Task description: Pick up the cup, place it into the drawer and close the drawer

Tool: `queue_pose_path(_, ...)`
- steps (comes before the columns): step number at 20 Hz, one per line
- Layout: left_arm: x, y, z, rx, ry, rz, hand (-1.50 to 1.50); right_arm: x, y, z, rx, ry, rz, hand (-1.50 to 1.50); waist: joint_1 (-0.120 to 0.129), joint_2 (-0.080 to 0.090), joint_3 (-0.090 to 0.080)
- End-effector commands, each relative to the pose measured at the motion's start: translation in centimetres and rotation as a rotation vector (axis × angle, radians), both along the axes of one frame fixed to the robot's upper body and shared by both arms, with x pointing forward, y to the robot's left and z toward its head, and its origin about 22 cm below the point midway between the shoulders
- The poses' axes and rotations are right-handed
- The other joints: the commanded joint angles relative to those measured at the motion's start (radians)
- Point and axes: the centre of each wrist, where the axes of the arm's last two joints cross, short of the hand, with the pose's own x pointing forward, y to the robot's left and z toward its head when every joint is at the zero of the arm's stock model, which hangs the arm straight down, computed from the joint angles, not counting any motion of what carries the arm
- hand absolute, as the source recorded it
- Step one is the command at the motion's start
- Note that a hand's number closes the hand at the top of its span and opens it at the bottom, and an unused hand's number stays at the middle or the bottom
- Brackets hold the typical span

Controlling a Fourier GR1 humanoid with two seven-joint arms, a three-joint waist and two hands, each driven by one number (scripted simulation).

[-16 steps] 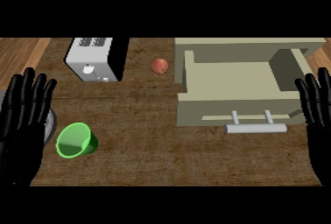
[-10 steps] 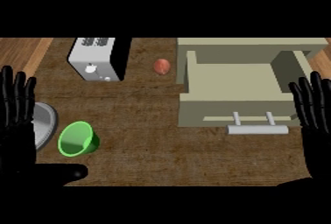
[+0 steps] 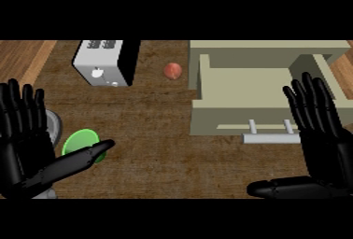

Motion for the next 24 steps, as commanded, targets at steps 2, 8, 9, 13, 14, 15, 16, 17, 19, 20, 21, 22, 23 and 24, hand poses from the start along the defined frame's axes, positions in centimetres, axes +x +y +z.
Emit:
queue_pose_path(2,0.7,-0.1,0.8,-0.019,-0.005,0.012,-1.50,1.3,0.5,-0.4,-0.005,-0.002,0.004,-1.50,0.001,0.000,0.000)
queue_pose_path(8,0.4,-0.5,-0.2,-0.021,0.018,0.018,-1.50,1.7,0.1,0.1,-0.011,0.007,0.010,-1.50,0.001,-0.001,0.000)
queue_pose_path(9,-0.1,-0.8,0.8,-0.015,0.010,0.051,-1.50,-0.1,-1.1,1.1,0.009,0.002,0.008,-1.50,-0.001,-0.001,0.000)
queue_pose_path(13,2.0,-1.1,-1.1,-0.034,0.044,0.054,-1.50,0.0,-0.7,1.8,0.022,-0.005,0.001,-1.50,-0.003,-0.001,0.000)
queue_pose_path(14,1.9,-0.7,-1.6,-0.039,0.050,0.050,-1.50,0.4,-1.6,1.8,0.004,0.004,0.018,-1.50,-0.002,0.000,0.000)
queue_pose_path(15,-1.7,0.7,-0.7,-0.047,0.045,0.053,-1.50,0.4,0.7,1.8,0.007,-0.010,-0.008,-1.50,0.004,-0.002,0.000)
queue_pose_path(16,0.3,0.4,-1.2,-0.039,0.064,0.078,-1.50,0.4,-0.6,0.6,-0.006,0.000,-0.001,-1.50,0.000,-0.001,0.000)
queue_pose_path(17,1.1,-0.3,-3.4,-0.036,0.065,0.069,-1.50,0.8,-0.7,1.5,-0.002,-0.003,0.008,-1.50,-0.001,0.000,0.000)
queue_pose_path(19,-1.6,0.4,-1.3,-0.044,0.088,0.082,-1.50,0.7,-2.2,-0.4,0.017,-0.010,-0.032,-1.50,0.002,-0.001,0.000)
queue_pose_path(20,-0.5,1.3,-3.0,-0.058,0.086,0.087,-1.50,1.5,-2.0,0.1,-0.015,-0.023,0.000,-1.50,0.002,0.000,0.000)
queue_pose_path(21,-1.0,2.4,-3.4,-0.063,0.096,0.095,-1.50,0.8,1.4,1.7,0.014,0.006,-0.006,-1.50,0.003,-0.001,0.000)
queue_pose_path(22,0.7,1.1,-3.2,-0.060,0.121,0.089,-1.50,1.0,-1.3,0.6,0.012,-0.007,0.001,-1.50,-0.001,0.000,0.000)
queue_pose_path(23,-1.5,-0.4,-3.5,-0.076,0.110,0.098,-1.50,0.8,0.1,0.7,0.012,-0.008,-0.002,-1.50,0.001,-0.001,0.000)
queue_pose_path(24,-1.2,1.1,-3.4,-0.077,0.142,0.105,-1.50,1.5,-1.1,2.5,-0.006,-0.016,-0.013,-1.50,0.002,-0.001,0.000)
